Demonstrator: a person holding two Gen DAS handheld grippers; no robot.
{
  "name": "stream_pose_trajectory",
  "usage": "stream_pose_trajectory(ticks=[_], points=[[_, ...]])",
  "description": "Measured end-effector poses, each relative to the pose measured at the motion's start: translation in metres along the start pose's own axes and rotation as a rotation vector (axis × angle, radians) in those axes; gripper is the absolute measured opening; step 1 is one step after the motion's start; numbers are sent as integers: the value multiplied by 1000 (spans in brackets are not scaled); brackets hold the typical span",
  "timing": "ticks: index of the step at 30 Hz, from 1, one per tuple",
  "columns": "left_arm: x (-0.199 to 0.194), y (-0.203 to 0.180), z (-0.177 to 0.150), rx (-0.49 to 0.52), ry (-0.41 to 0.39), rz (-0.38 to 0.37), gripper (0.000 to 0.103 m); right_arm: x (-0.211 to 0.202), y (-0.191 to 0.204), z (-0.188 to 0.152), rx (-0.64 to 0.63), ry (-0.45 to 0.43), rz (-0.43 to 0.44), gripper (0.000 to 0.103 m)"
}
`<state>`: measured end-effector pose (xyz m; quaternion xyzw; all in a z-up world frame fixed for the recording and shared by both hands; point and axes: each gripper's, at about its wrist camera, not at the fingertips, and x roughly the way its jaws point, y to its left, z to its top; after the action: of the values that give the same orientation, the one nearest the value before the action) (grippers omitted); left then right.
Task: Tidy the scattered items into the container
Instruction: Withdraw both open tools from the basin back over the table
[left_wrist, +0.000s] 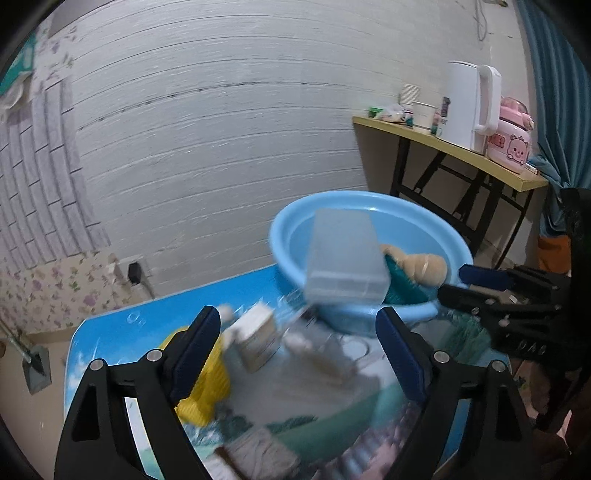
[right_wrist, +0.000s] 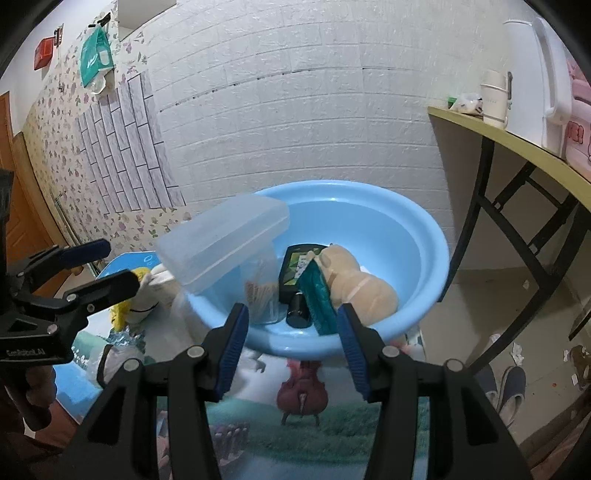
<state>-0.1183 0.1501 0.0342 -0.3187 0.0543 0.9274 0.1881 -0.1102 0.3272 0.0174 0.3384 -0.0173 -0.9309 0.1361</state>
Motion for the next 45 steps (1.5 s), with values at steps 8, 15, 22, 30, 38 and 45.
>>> stream_pose_trajectory(ticks=[8,15,22,30,38,45], points=[[-19,28,-46,-64,36,78,94,-7,22,-20,-29,40,26,50],[-25,50,-90,-116,97,122,94,3,36,-43,-33,117,64,50],[-24,60,-108,-148,138,119,94,13,45,-46,-32,154,84,50],[-8,55,-111,-117,176,89,95,23,44,-49,21,182,128,50],[13,51,-110,-37,217,27,95,35,61,-39,-41,169,129,50],[29,55,-110,-19,249,-20,95,65,75,-36,-105,212,115,50]])
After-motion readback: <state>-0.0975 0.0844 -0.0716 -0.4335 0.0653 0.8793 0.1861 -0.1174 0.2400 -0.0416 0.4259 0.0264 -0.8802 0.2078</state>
